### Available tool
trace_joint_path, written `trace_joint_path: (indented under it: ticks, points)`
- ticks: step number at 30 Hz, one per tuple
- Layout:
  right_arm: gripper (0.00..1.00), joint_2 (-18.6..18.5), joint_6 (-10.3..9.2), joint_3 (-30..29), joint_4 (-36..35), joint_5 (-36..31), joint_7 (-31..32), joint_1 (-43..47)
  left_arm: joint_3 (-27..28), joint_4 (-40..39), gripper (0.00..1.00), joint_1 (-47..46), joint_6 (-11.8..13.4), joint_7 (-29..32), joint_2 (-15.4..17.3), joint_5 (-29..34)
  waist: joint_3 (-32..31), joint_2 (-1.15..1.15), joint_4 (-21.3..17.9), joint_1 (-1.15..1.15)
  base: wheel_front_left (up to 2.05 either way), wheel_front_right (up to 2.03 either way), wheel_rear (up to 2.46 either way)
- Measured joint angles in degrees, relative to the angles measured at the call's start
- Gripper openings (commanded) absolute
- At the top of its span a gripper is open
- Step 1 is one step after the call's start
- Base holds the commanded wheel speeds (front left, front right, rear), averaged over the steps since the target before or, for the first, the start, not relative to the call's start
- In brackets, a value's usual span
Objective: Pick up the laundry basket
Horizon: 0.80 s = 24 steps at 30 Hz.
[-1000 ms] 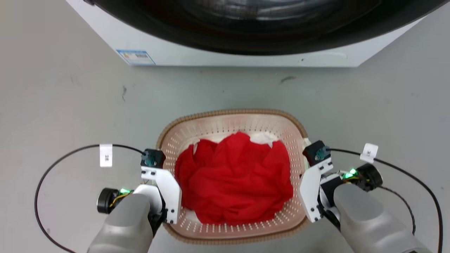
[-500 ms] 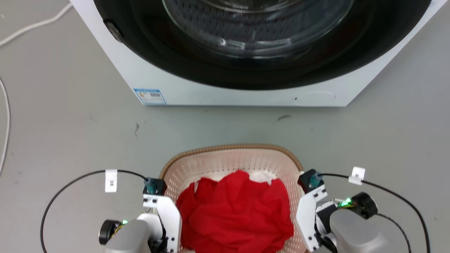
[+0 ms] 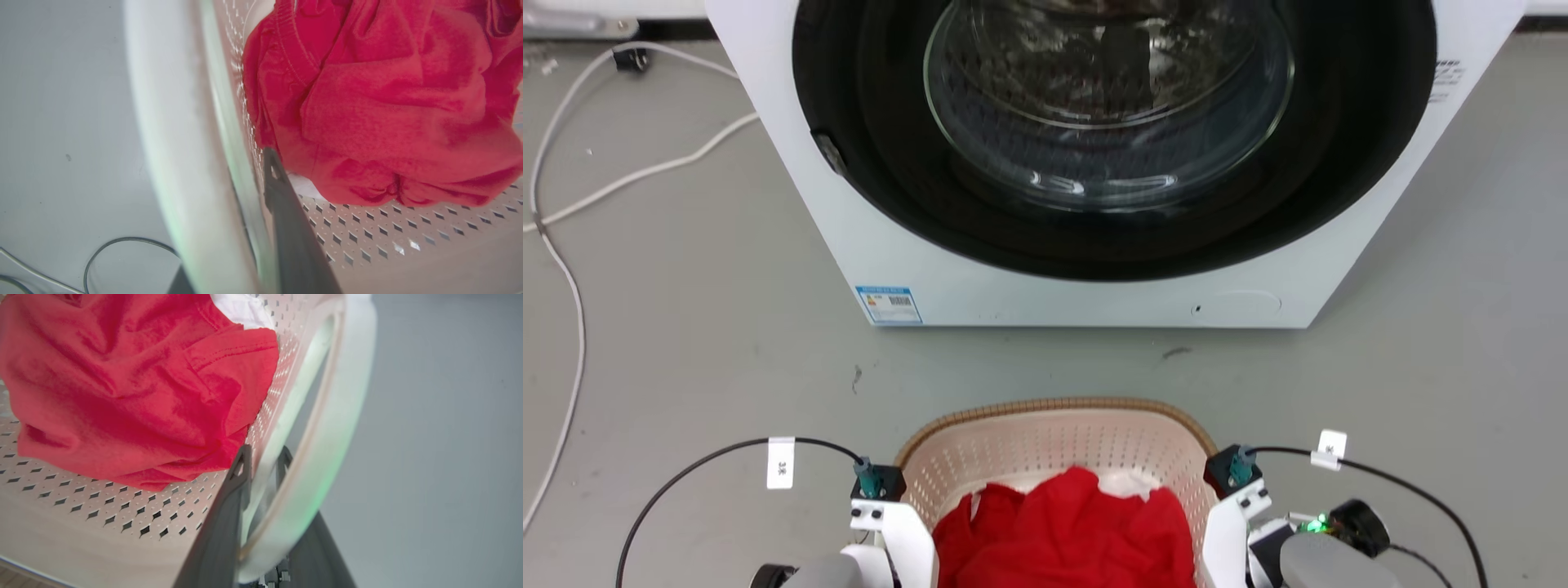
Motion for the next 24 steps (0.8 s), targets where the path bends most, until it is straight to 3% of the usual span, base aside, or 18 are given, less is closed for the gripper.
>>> trace_joint_path:
  ticks: [12,24]
  points:
    - [0.00,-0.9,-0.18,6.2,-1.4,6.6,3.5,2.4,-5.1,-1.9,0.00,2.8,0.0,4.0,1.4,-5.7,-6.1,0.00,0.2,0.00,0.00,0.00,0.00]
    - [0.00,-1.6,-0.22,10.9,-2.4,11.5,4.9,2.3,-8.9,-2.8,0.00,3.2,0.1,4.8,2.4,-9.6,-8.0,0.00,0.4,0.01,0.00,0.00,0.00]
